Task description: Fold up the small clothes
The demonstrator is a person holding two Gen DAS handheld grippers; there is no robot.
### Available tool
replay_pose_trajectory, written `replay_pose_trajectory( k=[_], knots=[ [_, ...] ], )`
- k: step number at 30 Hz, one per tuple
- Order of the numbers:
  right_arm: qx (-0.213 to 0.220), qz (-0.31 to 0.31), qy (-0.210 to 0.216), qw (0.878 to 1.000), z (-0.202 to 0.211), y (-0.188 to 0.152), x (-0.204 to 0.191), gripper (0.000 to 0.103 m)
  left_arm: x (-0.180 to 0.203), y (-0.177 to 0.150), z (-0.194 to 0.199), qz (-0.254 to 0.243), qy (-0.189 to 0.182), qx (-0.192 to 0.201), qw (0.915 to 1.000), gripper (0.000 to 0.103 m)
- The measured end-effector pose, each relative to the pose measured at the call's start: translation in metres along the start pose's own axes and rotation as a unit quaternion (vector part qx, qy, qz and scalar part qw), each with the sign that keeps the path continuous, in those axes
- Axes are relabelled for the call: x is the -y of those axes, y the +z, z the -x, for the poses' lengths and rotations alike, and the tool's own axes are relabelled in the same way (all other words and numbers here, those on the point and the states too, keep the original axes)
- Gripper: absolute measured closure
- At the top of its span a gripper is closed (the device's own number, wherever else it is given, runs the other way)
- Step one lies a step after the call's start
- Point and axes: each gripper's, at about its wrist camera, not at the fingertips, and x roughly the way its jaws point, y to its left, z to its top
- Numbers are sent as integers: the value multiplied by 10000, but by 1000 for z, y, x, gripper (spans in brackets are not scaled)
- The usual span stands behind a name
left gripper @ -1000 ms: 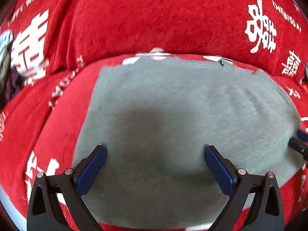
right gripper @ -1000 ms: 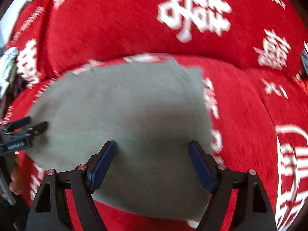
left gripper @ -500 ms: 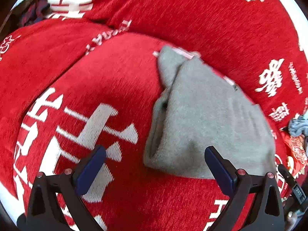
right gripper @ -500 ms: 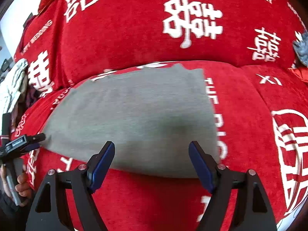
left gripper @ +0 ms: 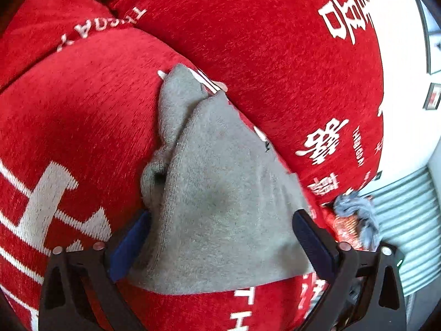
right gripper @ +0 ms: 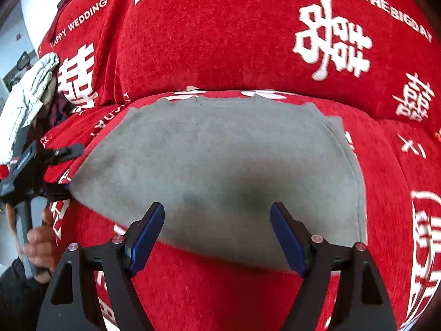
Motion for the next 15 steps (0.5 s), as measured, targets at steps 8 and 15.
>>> replay_pose_trajectory(
  k=[8, 15],
  knots=[
    [-555, 242, 545, 9967, -75, 91, -64, 21, -1, -8, -9, -529, 725, 162, 9958, 81],
    [-1697, -73, 834, 9819, -177, 143, -128, 21, -1, -16, -5, -786, 721, 382, 9936, 81]
  ],
)
